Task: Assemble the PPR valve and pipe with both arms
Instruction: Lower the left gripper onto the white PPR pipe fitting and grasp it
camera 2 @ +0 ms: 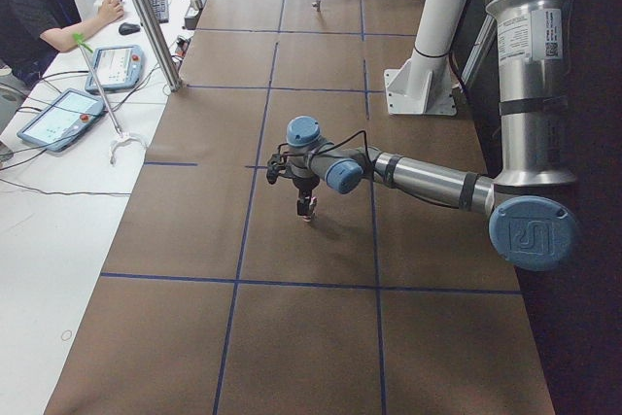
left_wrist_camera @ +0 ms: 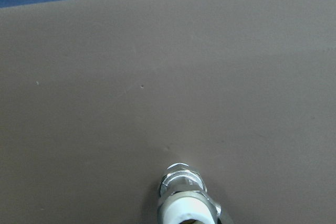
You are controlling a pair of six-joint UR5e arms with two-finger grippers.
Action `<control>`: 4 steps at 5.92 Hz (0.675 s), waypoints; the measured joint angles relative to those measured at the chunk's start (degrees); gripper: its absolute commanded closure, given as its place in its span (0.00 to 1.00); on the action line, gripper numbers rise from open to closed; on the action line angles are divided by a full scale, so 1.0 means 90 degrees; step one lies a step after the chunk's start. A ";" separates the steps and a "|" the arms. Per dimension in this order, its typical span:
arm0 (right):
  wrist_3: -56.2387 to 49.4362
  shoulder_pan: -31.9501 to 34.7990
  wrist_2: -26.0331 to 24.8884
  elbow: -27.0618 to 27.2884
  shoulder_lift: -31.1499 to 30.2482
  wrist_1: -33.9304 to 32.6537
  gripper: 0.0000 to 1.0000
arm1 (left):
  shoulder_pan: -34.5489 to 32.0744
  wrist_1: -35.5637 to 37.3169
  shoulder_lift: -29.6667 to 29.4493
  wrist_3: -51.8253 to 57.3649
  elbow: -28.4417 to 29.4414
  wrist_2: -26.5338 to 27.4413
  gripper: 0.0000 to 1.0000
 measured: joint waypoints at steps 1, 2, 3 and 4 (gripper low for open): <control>0.0000 -0.0003 0.0000 0.0000 -0.0001 0.0000 0.00 | 0.0005 0.0004 -0.0001 -0.0003 0.0012 0.0004 0.85; 0.0000 -0.0006 0.0000 -0.0001 -0.0001 0.0000 0.00 | 0.0008 0.0008 -0.0001 -0.0015 0.0022 0.0008 0.93; 0.0000 -0.0016 0.0000 -0.0005 -0.0001 0.0000 0.00 | 0.0008 0.0009 -0.0001 -0.0019 0.0024 0.0010 0.98; 0.0000 -0.0021 0.0000 -0.0008 -0.0001 0.0000 0.00 | 0.0009 0.0011 -0.0001 -0.0030 -0.0009 0.0011 1.00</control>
